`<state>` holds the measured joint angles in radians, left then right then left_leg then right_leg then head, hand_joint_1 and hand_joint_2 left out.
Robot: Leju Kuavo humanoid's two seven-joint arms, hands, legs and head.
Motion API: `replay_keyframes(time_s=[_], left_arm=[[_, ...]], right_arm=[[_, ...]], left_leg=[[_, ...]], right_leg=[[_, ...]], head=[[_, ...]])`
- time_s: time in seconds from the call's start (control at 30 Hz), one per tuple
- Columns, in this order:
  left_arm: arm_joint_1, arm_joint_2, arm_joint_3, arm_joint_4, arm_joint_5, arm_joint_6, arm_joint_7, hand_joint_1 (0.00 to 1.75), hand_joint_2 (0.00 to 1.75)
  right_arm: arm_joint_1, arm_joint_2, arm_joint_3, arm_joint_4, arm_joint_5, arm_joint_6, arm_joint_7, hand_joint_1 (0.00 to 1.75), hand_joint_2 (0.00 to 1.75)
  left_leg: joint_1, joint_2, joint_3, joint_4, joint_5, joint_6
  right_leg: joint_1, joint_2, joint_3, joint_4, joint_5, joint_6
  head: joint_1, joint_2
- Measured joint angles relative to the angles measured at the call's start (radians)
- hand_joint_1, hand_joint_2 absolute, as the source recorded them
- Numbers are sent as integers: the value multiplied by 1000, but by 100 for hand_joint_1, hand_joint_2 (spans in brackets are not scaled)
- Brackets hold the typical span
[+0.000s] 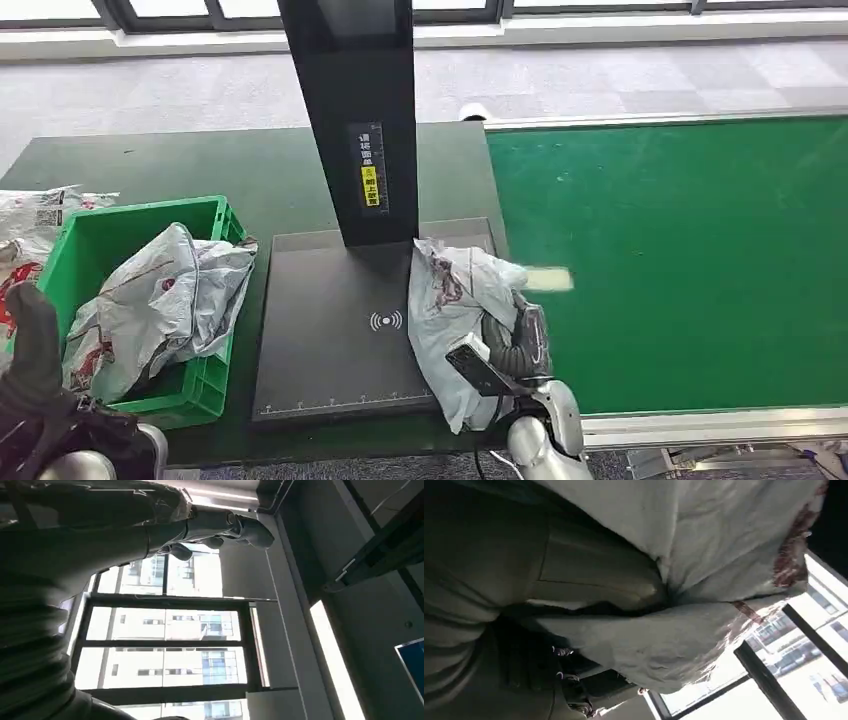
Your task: Moved the parcel from conveyor to table for the left to box.
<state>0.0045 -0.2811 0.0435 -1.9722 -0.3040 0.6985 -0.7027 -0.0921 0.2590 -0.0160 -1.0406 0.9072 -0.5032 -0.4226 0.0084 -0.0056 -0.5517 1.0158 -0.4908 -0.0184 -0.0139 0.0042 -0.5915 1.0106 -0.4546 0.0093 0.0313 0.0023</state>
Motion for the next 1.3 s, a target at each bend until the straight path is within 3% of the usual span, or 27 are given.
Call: replay_keyframes(time_s=[0.9, 1.07, 1.17, 1.3], left_arm=[[8, 0, 0, 0, -1, 0, 0, 0, 175], [8, 0, 0, 2, -4, 0, 0, 0, 175], [1, 0, -1, 16, -4, 0, 0, 0, 175], [-25, 0, -28, 77, -30, 0, 0, 0, 175]], right_arm=[[-25, -9, -24, 81, -14, -3, 19, 0, 175], [-21, -8, -34, 73, -81, -64, -64, 0, 175], [11, 11, -69, -35, -309, -183, -242, 0, 175], [75, 34, -94, -250, -417, -199, -277, 0, 175]], left_leg=[[0, 0, 0, 0, 0, 0], [0, 0, 1, 0, 0, 0], [0, 0, 1, 0, 0, 0], [-1, 0, 0, 0, 0, 0]], right_leg=[[0, 0, 0, 0, 0, 0], [0, 0, 0, 0, 0, 0], [0, 0, 0, 0, 0, 0], [0, 0, -1, 0, 0, 0]], head=[[0, 0], [0, 0], [0, 0], [0, 0]])
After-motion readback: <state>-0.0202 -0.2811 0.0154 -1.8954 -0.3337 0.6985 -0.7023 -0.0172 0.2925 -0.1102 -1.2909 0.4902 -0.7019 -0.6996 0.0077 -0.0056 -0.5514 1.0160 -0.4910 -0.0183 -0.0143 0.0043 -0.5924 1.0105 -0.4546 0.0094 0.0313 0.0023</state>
